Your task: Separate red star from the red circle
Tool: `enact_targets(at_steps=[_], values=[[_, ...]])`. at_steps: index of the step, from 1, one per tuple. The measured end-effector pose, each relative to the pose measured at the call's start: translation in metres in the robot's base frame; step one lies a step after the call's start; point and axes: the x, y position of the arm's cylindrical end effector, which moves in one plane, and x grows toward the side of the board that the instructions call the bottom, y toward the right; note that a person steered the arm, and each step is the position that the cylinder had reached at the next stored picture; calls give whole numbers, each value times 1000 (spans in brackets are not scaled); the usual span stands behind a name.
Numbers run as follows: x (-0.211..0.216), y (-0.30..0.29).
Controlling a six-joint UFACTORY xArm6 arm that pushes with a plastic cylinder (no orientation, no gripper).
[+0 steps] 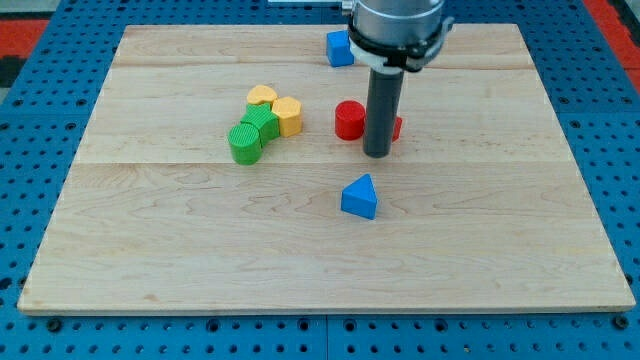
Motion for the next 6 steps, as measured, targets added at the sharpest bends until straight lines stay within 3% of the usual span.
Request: enact_targets(at_steps=[4, 5, 6], values=[[-90, -15], [-77, 3], [-111, 81]])
